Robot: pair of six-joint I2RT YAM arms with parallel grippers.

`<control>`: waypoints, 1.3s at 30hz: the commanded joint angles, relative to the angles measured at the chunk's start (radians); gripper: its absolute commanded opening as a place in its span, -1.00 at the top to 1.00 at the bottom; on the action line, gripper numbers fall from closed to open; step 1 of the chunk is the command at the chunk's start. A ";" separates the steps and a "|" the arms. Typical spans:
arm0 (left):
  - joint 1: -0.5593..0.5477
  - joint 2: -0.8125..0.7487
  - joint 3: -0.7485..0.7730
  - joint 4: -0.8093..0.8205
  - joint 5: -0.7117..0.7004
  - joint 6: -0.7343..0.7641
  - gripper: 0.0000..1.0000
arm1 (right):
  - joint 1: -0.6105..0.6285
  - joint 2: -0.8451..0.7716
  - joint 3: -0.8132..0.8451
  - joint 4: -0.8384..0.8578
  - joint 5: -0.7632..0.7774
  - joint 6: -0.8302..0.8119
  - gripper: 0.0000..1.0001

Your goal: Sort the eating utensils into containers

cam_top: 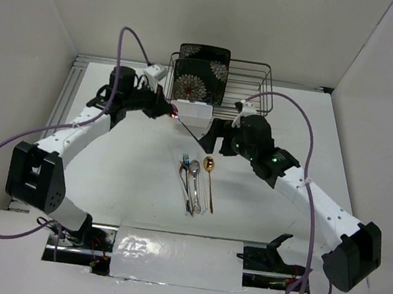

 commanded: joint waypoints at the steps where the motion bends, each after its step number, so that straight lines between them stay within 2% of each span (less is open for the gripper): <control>1: 0.059 -0.055 0.151 -0.014 -0.093 0.096 1.00 | -0.015 -0.070 0.021 -0.013 0.104 0.040 -0.99; 8: 0.128 -0.036 0.358 -0.094 -0.219 0.276 1.00 | -0.034 -0.071 -0.042 -0.027 0.164 0.071 -1.00; 10: 0.131 -0.035 0.363 -0.096 -0.237 0.340 1.00 | -0.034 -0.070 -0.052 -0.017 0.174 0.074 -1.00; 14: 0.134 -0.033 0.359 -0.088 -0.280 0.429 1.00 | -0.035 -0.067 -0.082 -0.007 0.197 0.067 -1.00; 28: 0.124 -0.039 0.248 -0.018 -0.279 0.475 1.00 | -0.037 -0.045 -0.162 0.032 0.208 0.091 -1.00; 39: 0.040 0.030 0.230 0.045 -0.343 0.537 1.00 | -0.040 -0.030 -0.219 0.072 0.227 0.091 -1.00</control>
